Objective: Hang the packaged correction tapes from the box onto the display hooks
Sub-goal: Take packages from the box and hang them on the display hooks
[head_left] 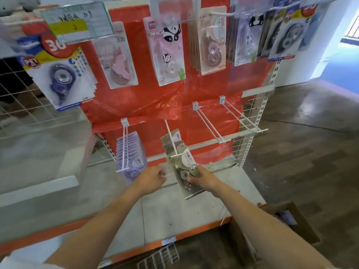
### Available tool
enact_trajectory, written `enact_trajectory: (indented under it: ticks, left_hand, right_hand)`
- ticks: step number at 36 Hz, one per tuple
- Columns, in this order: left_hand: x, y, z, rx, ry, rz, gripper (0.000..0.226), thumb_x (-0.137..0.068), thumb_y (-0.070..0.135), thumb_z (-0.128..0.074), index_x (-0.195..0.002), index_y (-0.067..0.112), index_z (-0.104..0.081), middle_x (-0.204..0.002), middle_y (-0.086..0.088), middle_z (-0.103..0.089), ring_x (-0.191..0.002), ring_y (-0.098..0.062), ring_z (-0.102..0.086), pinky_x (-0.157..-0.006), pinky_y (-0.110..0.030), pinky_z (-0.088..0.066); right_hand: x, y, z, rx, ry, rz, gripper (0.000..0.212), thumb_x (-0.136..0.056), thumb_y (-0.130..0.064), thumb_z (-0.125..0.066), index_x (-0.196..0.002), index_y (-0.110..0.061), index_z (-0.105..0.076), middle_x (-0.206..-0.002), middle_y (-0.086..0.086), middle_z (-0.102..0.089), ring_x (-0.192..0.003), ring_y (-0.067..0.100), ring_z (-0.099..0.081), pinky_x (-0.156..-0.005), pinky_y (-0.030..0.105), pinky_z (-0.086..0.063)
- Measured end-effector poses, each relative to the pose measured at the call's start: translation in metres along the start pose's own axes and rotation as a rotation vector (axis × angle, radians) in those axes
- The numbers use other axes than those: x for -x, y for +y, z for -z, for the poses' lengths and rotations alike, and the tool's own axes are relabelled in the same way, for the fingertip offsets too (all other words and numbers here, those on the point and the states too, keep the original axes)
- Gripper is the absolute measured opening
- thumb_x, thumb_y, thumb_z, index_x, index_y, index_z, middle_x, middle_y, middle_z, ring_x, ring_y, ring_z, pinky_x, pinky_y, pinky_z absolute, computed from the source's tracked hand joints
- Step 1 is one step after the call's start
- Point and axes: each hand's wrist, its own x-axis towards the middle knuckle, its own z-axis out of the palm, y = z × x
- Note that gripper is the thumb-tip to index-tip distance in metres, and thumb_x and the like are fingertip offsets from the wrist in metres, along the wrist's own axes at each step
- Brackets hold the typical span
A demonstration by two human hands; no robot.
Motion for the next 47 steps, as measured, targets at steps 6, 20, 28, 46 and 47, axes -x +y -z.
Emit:
enact_trajectory:
  ticks: [6,20,28,46,47]
  left_hand:
    - [0.001,-0.003,0.0,0.002,0.015,0.016,0.023,-0.093,0.021,-0.056,-0.11,0.008,-0.063,-0.11,-0.008,-0.066,-0.099,-0.02,-0.06,-0.083,-0.024,-0.042]
    - [-0.008,0.018,0.007,-0.025,-0.03,-0.04,0.024,-0.095,0.023,-0.053,-0.114,0.012,-0.061,-0.11,-0.003,-0.064,-0.101,-0.02,-0.059,-0.086,-0.028,-0.046]
    - [-0.027,0.052,-0.026,-0.088,-0.198,-0.128,0.026,-0.094,0.028,-0.054,-0.115,0.014,-0.058,-0.116,-0.005,-0.063,-0.104,-0.024,-0.057,-0.083,-0.027,-0.042]
    - [-0.077,0.226,-0.136,-0.329,-0.414,-0.574,0.032,-0.096,0.026,-0.048,-0.125,0.014,-0.053,-0.127,-0.007,-0.054,-0.115,-0.024,-0.053,-0.092,-0.033,-0.045]
    - [-0.078,0.237,-0.144,-0.36,-0.435,-0.601,0.032,-0.096,0.026,-0.047,-0.126,0.015,-0.052,-0.127,-0.007,-0.053,-0.115,-0.025,-0.053,-0.092,-0.033,-0.045]
  right_hand:
    - [-0.02,-0.005,-0.007,0.116,0.041,-0.008,0.043,-0.088,-0.022,-0.067,-0.127,-0.013,-0.051,-0.118,0.008,-0.064,-0.108,0.028,-0.061,-0.086,0.039,-0.053]
    - [-0.051,-0.015,0.017,0.611,0.226,-0.126,0.029,-0.093,-0.025,-0.057,-0.115,-0.008,-0.062,-0.114,0.016,-0.066,-0.105,0.032,-0.063,-0.084,0.036,-0.05]
    - [-0.026,0.004,0.047,0.685,0.17,-0.037,0.028,-0.092,-0.015,-0.054,-0.119,-0.006,-0.058,-0.122,0.016,-0.061,-0.112,0.032,-0.056,-0.091,0.035,-0.045]
    - [0.099,0.117,0.206,0.769,0.318,-0.332,0.033,-0.094,-0.021,-0.054,-0.124,-0.008,-0.049,-0.126,0.011,-0.053,-0.116,0.028,-0.052,-0.089,0.034,-0.043]
    - [0.104,0.124,0.215,0.761,0.334,-0.352,0.034,-0.094,-0.022,-0.055,-0.124,-0.008,-0.049,-0.125,0.011,-0.053,-0.116,0.028,-0.053,-0.089,0.034,-0.044]
